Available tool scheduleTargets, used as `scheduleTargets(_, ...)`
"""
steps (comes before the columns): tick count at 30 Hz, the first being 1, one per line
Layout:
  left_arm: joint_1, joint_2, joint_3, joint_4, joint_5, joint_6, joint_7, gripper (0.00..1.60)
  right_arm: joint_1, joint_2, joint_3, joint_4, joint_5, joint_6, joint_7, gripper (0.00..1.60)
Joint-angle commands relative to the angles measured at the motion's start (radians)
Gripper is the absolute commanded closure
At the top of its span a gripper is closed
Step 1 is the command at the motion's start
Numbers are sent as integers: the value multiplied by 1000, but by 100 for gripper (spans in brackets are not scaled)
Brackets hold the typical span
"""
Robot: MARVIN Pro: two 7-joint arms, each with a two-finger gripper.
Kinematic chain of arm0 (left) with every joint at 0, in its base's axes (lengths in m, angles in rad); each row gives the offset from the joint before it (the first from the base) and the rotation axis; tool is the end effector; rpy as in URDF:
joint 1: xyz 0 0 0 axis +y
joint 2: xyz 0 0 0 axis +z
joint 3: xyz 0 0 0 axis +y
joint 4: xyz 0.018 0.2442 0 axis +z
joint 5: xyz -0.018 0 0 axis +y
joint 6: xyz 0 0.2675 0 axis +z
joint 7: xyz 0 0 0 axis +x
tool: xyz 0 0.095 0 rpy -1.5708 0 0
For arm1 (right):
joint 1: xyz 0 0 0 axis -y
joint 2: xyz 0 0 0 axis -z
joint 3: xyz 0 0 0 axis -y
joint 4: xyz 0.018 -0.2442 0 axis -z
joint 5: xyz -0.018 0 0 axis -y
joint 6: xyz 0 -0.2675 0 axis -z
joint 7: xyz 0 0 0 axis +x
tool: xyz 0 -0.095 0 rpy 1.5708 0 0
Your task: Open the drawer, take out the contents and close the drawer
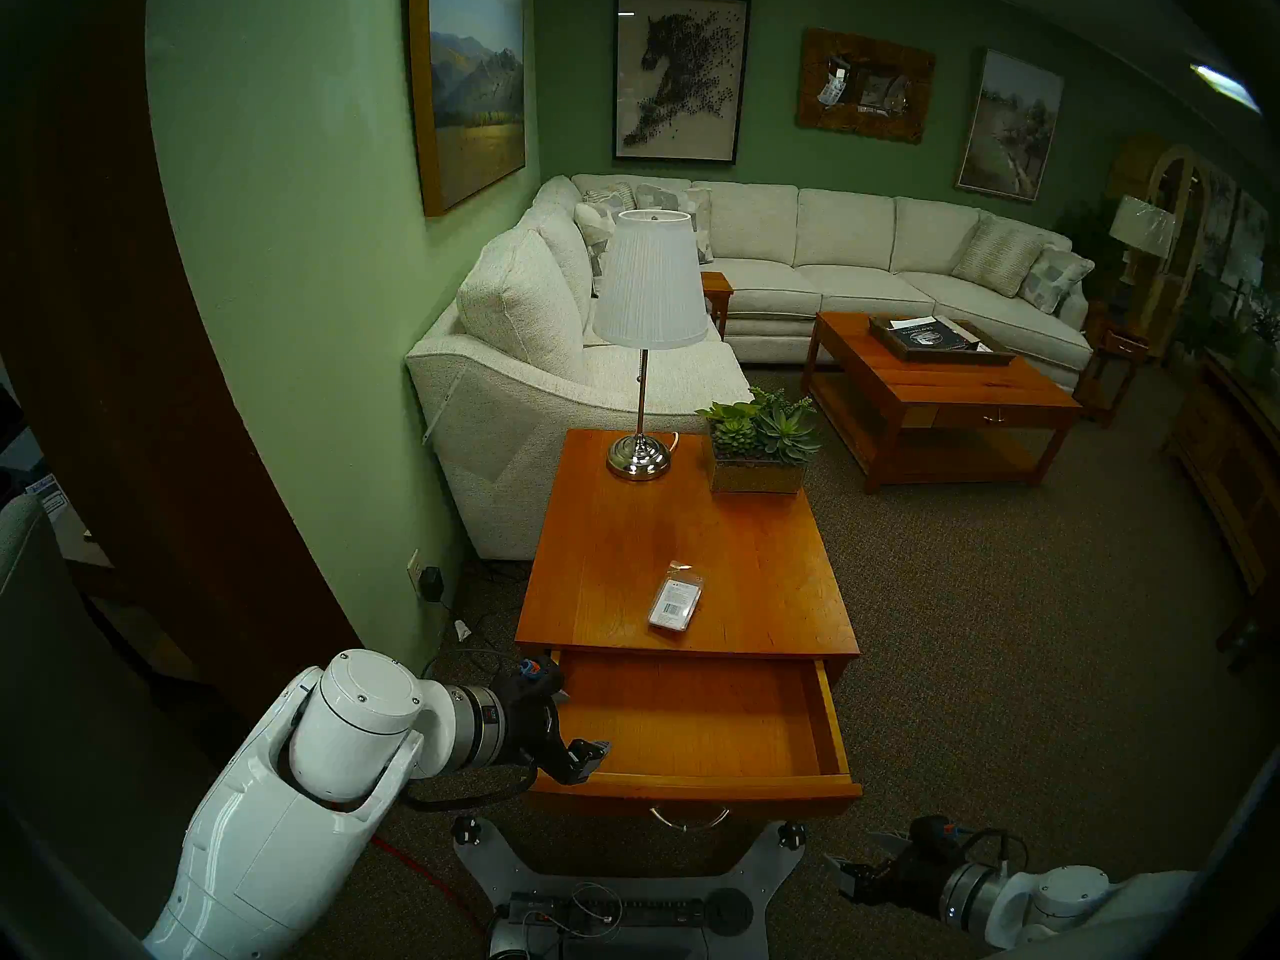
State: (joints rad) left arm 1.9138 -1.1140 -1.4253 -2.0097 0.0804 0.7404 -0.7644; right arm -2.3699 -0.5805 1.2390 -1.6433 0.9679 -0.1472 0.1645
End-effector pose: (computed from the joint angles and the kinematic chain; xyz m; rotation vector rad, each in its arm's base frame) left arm 0.2360 -0.0228 -0.2994 2.4053 -1.0312 0.8610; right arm 0.0923 -0.1141 -0.4088 -2.5924 -0.1948 -0.9203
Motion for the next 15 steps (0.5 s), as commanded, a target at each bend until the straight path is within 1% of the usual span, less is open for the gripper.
scheduleTargets(1, -13, -1, -4, -20, -1, -5, 0, 0, 120, -105, 21, 11, -43, 62, 3, 0)
scheduleTargets(6, -13, -1, -4, -19, -1, -5, 0, 0, 183, -157, 19, 32, -65, 117, 4, 0)
scheduleTargets(7, -13, -2, -4, -18, -1, -5, 0, 0, 166, -165, 37, 21, -69, 121, 2, 0)
scheduleTargets(8, -13, -2, -4, -18, -1, -5, 0, 0, 202, -176, 22, 36, -73, 136, 3, 0)
scheduleTargets(9, -13, -2, -4, -18, -1, -5, -1, 0, 193, -184, 35, 29, -77, 142, 2, 0)
scheduleTargets(11, -13, -2, -4, -17, -1, -5, -1, 0, 226, -204, 29, 39, -88, 164, 2, 0)
scheduleTargets(12, -13, -2, -4, -17, -1, -5, -1, 0, 223, -211, 37, 36, -91, 169, 2, 0)
scheduleTargets(14, -13, -2, -4, -16, -1, -5, -1, 0, 253, -229, 33, 49, -101, 189, 1, 0)
scheduleTargets(15, -13, -2, -4, -16, -1, -5, -1, 0, 256, -235, 37, 50, -106, 195, 0, 0)
